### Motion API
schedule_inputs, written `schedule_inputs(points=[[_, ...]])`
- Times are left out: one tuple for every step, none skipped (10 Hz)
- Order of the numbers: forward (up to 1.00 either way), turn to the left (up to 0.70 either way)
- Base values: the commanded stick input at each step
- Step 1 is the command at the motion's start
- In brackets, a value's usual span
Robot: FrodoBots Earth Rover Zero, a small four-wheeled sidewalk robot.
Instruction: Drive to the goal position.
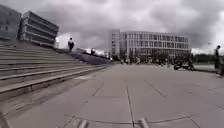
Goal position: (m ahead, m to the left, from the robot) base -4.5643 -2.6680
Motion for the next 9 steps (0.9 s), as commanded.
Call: schedule_inputs(points=[[0.50,0.00],[0.50,0.00],[0.50,0.00],[0.50,0.00],[0.50,0.00],[0.50,0.00],[0.50,0.00],[0.50,0.00],[0.50,0.00]])
